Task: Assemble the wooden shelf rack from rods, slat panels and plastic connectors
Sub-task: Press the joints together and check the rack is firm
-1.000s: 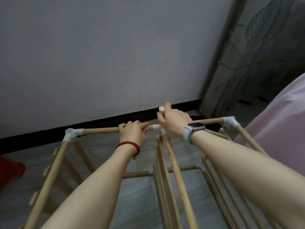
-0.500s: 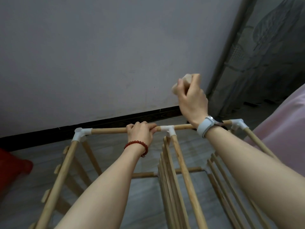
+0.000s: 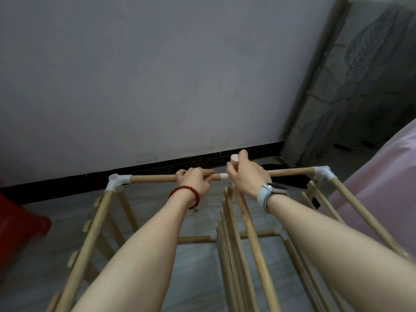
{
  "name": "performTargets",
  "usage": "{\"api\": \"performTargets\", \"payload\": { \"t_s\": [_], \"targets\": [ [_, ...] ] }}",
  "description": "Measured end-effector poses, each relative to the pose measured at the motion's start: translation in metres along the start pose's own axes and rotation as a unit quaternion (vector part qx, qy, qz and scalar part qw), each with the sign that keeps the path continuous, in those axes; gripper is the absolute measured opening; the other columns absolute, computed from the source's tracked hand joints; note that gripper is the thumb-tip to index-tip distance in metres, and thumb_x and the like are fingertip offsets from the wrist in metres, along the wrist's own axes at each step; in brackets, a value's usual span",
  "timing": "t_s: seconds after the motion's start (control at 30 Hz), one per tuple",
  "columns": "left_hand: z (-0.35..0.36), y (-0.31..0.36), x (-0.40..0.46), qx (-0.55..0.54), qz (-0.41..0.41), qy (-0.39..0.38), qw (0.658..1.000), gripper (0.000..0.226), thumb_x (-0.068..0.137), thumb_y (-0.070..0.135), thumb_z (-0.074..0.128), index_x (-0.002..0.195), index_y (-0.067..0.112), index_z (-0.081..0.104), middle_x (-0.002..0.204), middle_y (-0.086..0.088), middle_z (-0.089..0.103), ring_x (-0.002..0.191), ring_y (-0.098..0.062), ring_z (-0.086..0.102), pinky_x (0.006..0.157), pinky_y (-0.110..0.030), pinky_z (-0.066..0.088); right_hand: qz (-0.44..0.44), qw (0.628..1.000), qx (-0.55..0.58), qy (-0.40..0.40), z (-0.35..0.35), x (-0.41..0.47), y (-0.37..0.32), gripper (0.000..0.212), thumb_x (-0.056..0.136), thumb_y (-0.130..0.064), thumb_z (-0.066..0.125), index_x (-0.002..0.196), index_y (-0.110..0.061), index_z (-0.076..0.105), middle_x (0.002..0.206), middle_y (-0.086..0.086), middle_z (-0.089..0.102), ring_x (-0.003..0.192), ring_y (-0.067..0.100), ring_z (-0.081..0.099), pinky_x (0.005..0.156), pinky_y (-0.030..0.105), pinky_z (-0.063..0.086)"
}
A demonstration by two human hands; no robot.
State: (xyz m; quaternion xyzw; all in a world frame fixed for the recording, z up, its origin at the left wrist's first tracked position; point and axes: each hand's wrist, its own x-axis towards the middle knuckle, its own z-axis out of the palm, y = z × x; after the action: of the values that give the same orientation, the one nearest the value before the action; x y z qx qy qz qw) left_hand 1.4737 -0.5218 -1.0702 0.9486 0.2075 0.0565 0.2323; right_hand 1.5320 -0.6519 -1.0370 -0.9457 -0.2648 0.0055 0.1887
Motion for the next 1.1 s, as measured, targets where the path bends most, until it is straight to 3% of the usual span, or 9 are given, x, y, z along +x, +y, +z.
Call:
{"api": "performTargets", "payload": {
  "t_s": [0.1, 0.2, 0.33, 0.5, 0.67, 0.77, 0.83, 1.0, 1.1],
  "targets": [
    [-0.012, 0.002, -0.008, -0.058, -0.003, -0.039, 0.998, 0.039, 0.095, 0.026, 0.044, 0.134, 0.026, 0.048, 0.124, 0.002, 0.059, 0.123, -0.016, 0.045, 0.111, -0.029, 0.019, -0.011, 1.000, 0.000, -0.022, -0.005, -0.006, -0.005, 0.027, 0.097, -0.042, 0.035, 0.097, -0.015, 0.032, 0.091, 0.009, 0.060, 0.088, 0.035, 0.059, 0.065, 0.036, 0.037],
    [-0.026, 0.002, -0.032, -0.153, 0.004, -0.012, 0.988, 0.036, 0.093, 0.020, 0.050, 0.128, 0.016, 0.054, 0.130, -0.004, 0.054, 0.124, -0.019, 0.046, 0.108, -0.029, 0.030, -0.005, 0.999, 0.042, -0.034, -0.003, -0.042, -0.011, 0.028, 0.097, -0.044, 0.035, 0.103, -0.016, 0.037, 0.098, 0.009, 0.062, 0.095, 0.036, 0.060, 0.071, 0.038, 0.043],
    [-0.045, -0.019, -0.095, -0.097, 0.013, -0.001, 0.995, 0.030, 0.095, 0.025, 0.047, 0.121, 0.019, 0.059, 0.132, -0.003, 0.047, 0.126, -0.019, 0.042, 0.107, -0.032, 0.032, -0.043, 0.997, 0.031, -0.056, -0.010, -0.103, -0.024, 0.032, 0.097, -0.044, 0.036, 0.116, -0.019, 0.039, 0.120, 0.012, 0.057, 0.097, 0.037, 0.059, 0.070, 0.037, 0.040],
    [-0.070, -0.069, -0.208, 0.086, -0.059, -0.028, 0.994, 0.038, 0.094, 0.041, 0.044, 0.131, 0.032, 0.047, 0.147, 0.003, 0.028, 0.141, -0.022, 0.015, 0.114, -0.050, 0.014, -0.094, 0.994, 0.010, -0.055, -0.030, -0.184, -0.040, 0.027, 0.097, -0.045, 0.034, 0.107, -0.019, 0.037, 0.093, 0.003, 0.060, 0.092, 0.034, 0.060, 0.064, 0.034, 0.035],
    [-0.071, -0.096, -0.284, 0.055, -0.027, -0.112, 0.992, 0.029, 0.094, 0.039, 0.047, 0.113, 0.025, 0.065, 0.151, 0.006, 0.026, 0.143, -0.018, -0.012, 0.116, -0.045, 0.006, -0.094, 0.993, -0.018, -0.062, -0.026, -0.264, -0.037, 0.031, 0.098, -0.045, 0.030, 0.111, -0.017, 0.035, 0.094, 0.007, 0.067, 0.090, 0.034, 0.062, 0.066, 0.034, 0.036],
    [-0.060, -0.096, -0.315, -0.041, -0.042, -0.044, 0.997, 0.025, 0.095, 0.016, 0.046, 0.092, 0.012, 0.071, 0.142, 0.000, 0.040, 0.144, -0.016, -0.010, 0.117, -0.034, -0.002, -0.049, 0.997, 0.031, -0.059, -0.018, -0.294, -0.033, 0.030, 0.099, -0.042, 0.030, 0.109, -0.015, 0.037, 0.096, 0.007, 0.068, 0.096, 0.038, 0.058, 0.080, 0.039, 0.039],
    [-0.054, -0.093, -0.329, -0.048, -0.060, -0.002, 0.997, 0.027, 0.093, 0.008, 0.042, 0.090, 0.008, 0.069, 0.134, -0.001, 0.047, 0.144, -0.016, -0.006, 0.118, -0.032, -0.002, -0.037, 0.996, 0.070, -0.034, -0.014, -0.306, -0.034, 0.030, 0.099, -0.041, 0.031, 0.107, -0.014, 0.038, 0.089, 0.004, 0.067, 0.091, 0.035, 0.060, 0.081, 0.041, 0.045],
    [-0.046, -0.087, -0.354, 0.011, -0.069, 0.007, 0.998, 0.034, 0.095, 0.014, 0.033, 0.099, 0.005, 0.066, 0.128, -0.001, 0.049, 0.144, -0.018, -0.003, 0.118, -0.028, -0.001, -0.076, 0.997, -0.001, 0.002, -0.009, -0.309, -0.033, 0.038, 0.098, -0.040, 0.034, 0.113, -0.006, 0.041, 0.078, 0.008, 0.058, 0.082, 0.036, 0.061, 0.068, 0.041, 0.047],
    [-0.051, -0.082, -0.368, 0.065, -0.087, 0.009, 0.994, 0.036, 0.093, 0.023, 0.035, 0.096, 0.011, 0.068, 0.122, 0.003, 0.054, 0.144, -0.014, 0.002, 0.115, -0.030, 0.019, -0.116, 0.993, -0.007, 0.024, -0.007, -0.305, -0.033, 0.041, 0.097, -0.038, 0.038, 0.112, 0.000, 0.046, 0.061, -0.001, 0.044, 0.068, 0.036, 0.061, 0.061, 0.042, 0.048]
  ]
}}
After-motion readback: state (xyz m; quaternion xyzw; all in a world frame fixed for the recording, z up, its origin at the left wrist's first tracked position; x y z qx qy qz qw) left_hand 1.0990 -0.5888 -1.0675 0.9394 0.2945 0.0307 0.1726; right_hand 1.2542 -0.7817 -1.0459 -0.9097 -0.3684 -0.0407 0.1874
